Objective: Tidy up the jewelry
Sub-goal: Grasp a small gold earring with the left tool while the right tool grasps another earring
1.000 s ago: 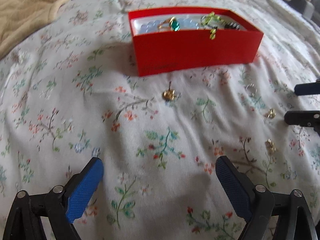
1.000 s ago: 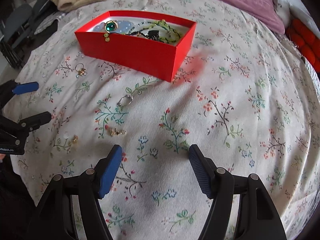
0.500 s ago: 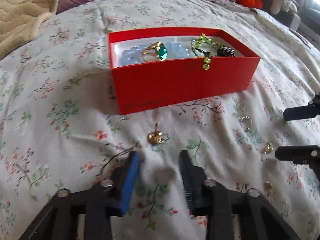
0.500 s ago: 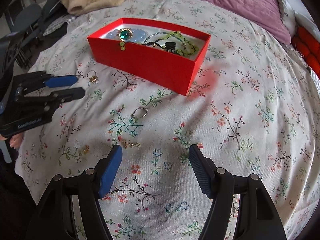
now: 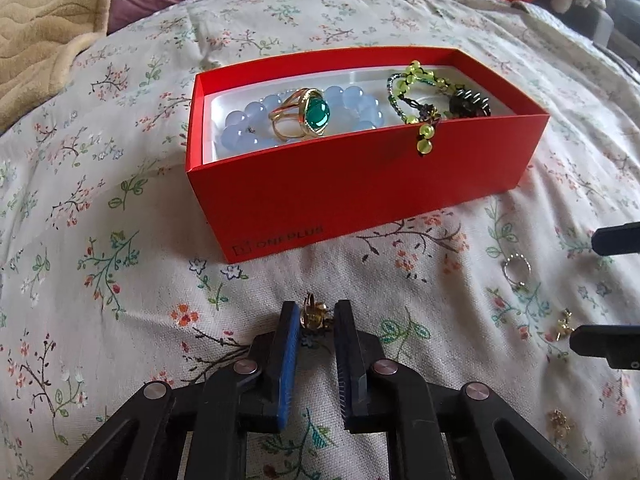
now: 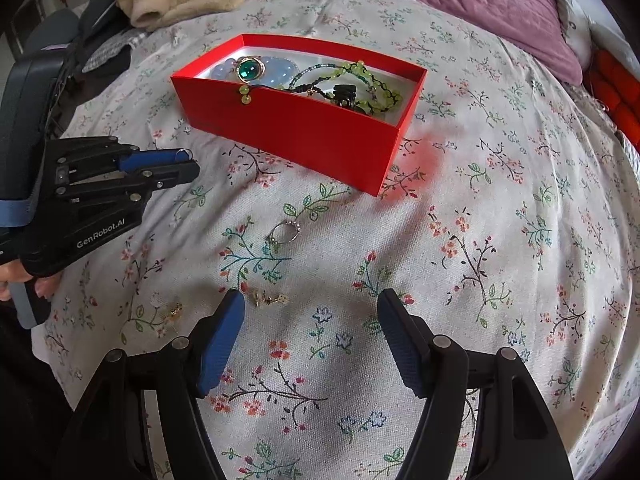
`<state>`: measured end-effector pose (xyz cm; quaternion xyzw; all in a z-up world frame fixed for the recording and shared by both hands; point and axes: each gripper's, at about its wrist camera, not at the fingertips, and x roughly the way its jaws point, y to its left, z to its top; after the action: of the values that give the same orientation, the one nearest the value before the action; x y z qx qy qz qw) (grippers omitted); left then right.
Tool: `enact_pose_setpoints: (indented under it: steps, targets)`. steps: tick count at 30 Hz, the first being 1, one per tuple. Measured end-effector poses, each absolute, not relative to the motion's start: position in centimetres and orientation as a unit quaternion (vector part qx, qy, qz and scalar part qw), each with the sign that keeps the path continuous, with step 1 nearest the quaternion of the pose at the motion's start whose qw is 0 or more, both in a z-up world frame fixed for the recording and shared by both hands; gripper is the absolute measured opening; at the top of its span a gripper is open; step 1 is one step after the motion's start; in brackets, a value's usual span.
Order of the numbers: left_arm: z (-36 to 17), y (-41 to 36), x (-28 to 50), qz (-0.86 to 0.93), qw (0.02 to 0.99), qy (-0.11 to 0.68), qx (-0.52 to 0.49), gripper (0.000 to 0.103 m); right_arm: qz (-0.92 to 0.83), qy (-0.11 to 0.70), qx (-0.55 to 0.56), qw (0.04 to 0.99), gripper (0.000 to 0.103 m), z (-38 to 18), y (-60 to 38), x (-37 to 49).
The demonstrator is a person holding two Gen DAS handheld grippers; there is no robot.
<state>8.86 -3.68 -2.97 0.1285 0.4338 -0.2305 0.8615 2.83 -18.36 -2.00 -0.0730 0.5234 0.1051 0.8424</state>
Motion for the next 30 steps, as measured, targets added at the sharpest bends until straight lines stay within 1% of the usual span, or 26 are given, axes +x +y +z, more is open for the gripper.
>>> enact_pose_setpoints:
  steps: [15, 21, 22, 24, 25, 27, 30]
  targets:
    - [-1.8, -2.0, 7.6, -0.199, 0.857, 0.459, 0.123, 0.012, 0.106, 0.534, -0.07, 0.836, 0.072, -2.6, -17.4, 4.5]
    - [-1.7, -1.4, 7.2, -0.195, 0.856, 0.463, 0.122, 0.012, 0.12, 0.527, -0.101, 0.835, 0.07, -3.3, -16.0, 5.6]
    - [-1.7, -1.3, 7.1, -0.195, 0.856, 0.464, 0.121, 0.012, 0.123, 0.525, -0.105, 0.836, 0.069, -3.4, -15.8, 5.8]
    - [-1.6, -1.2, 7.0, -0.196, 0.855, 0.465, 0.121, 0.012, 0.135, 0.522, -0.106, 0.836, 0.06, -3.5, -15.8, 6.2]
    - [-1.6, -1.1, 7.0, -0.196, 0.855, 0.465, 0.12, 0.012, 0.139, 0.52, -0.106, 0.836, 0.057, -3.4, -15.7, 6.3]
    - [-1.5, -1.0, 7.0, -0.197, 0.854, 0.466, 0.12, 0.012, 0.149, 0.515, -0.111, 0.837, 0.046, -3.4, -15.6, 6.3]
    - [-1.5, -0.9, 7.0, -0.195, 0.855, 0.467, 0.118, 0.012, 0.164, 0.509, -0.121, 0.836, 0.037, -3.4, -15.2, 6.1]
